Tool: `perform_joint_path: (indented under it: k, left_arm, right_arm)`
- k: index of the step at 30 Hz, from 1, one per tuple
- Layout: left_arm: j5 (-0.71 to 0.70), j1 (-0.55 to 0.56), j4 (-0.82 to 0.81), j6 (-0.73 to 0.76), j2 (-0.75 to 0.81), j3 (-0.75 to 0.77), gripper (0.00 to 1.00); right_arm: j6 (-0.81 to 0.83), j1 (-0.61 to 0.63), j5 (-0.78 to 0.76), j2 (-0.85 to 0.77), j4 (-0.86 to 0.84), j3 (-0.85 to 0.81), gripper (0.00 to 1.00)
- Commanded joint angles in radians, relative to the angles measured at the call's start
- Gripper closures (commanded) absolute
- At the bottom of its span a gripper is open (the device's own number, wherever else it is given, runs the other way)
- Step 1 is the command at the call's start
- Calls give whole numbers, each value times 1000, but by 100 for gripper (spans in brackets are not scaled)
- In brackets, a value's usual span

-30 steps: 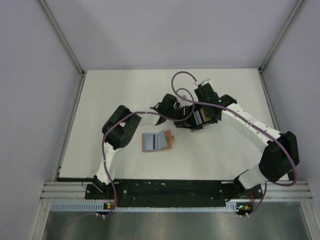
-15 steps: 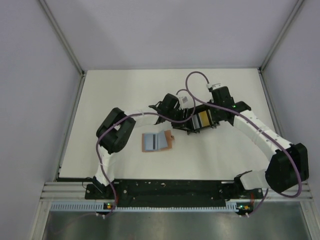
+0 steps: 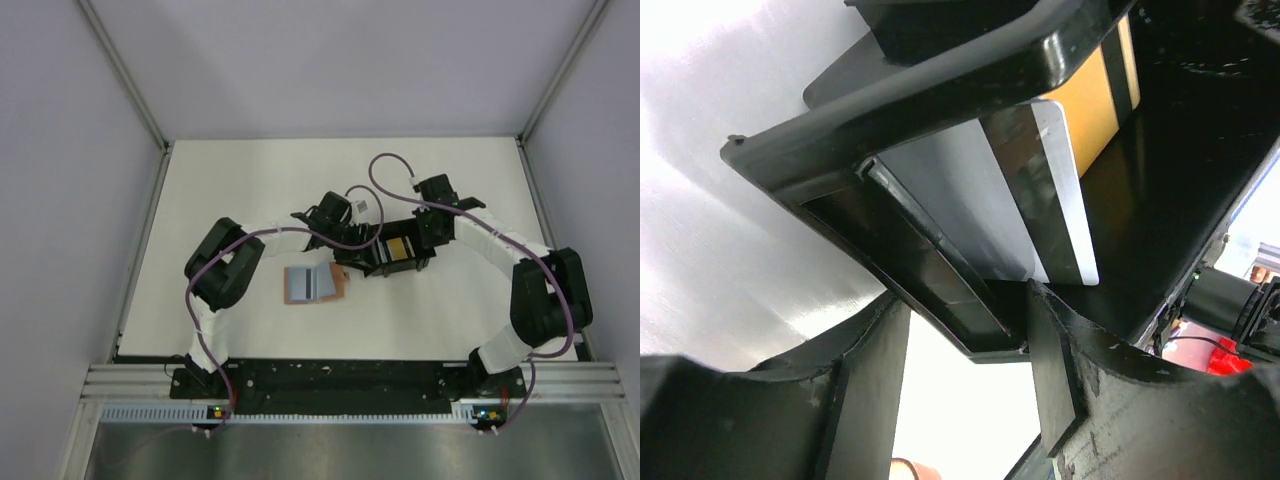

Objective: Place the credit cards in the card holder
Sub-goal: Place the storage box at the center of the board.

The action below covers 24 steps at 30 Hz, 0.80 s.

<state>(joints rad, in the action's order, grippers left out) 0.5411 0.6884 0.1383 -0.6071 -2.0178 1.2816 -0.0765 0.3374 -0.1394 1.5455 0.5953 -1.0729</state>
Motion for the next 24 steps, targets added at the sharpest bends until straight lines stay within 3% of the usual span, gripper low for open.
perform_joint_path:
  k: [1, 4, 7, 12, 20, 24]
  left_arm:
    - [66, 28, -154, -17, 57, 22, 47]
    - [63, 30, -143, -20, 51, 28, 47]
    - [59, 28, -114, -22, 44, 36, 47]
    - [49, 28, -101, -19, 41, 39, 47]
    - [51, 28, -131, -20, 60, 30, 47]
    - [56, 26, -129, -17, 62, 36, 48]
  right_arm:
    - [-94, 26, 158, 79, -19, 7, 96]
    - [-126, 5, 118, 73, -11, -7, 73]
    - [-135, -11, 87, 44, 1, -39, 57]
    - [-155, -14, 70, -44, 14, -105, 42]
    - [-246, 0, 182, -107, -77, -65, 37]
    - [-253, 8, 98, -90, -82, -48, 37]
